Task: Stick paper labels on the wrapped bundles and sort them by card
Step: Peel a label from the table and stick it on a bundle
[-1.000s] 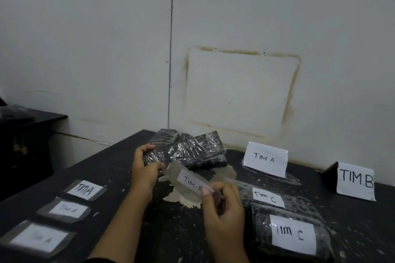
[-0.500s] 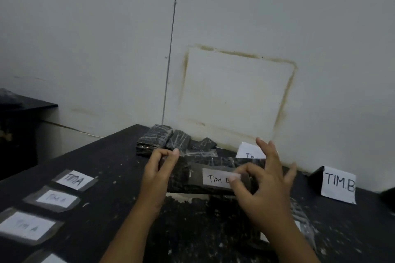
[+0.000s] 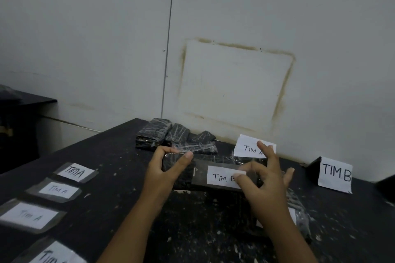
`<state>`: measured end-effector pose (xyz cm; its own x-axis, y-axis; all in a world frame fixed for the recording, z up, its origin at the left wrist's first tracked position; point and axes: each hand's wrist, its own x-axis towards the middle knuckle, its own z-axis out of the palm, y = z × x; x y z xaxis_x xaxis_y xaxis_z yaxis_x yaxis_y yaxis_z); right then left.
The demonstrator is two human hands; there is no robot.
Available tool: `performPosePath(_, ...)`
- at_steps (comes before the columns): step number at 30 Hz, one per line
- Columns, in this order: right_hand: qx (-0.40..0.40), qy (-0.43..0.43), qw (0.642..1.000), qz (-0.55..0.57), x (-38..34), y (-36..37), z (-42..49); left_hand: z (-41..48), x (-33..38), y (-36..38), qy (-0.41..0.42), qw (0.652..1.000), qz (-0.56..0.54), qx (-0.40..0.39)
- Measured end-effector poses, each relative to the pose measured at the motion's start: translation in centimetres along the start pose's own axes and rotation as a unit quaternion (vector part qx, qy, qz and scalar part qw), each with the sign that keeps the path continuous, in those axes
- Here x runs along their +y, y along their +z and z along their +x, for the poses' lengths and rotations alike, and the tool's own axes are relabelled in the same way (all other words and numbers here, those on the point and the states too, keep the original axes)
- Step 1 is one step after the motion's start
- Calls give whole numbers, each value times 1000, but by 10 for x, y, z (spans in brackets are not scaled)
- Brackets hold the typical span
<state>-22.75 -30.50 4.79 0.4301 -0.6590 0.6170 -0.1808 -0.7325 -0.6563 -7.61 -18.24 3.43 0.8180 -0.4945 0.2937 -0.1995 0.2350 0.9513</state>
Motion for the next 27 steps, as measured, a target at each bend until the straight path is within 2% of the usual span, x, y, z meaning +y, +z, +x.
performPosePath(14,23,-24,991,-132,8,10,-1,5,-11,-2,8,997,76,-30)
performPosePath(21,71,-59,979,-180,10,14,-2,5,-14,-1,34,996,79,-19)
performPosePath(27,117,3,969,-217,14,3,2,6,-11,-5,26,998,50,-10)
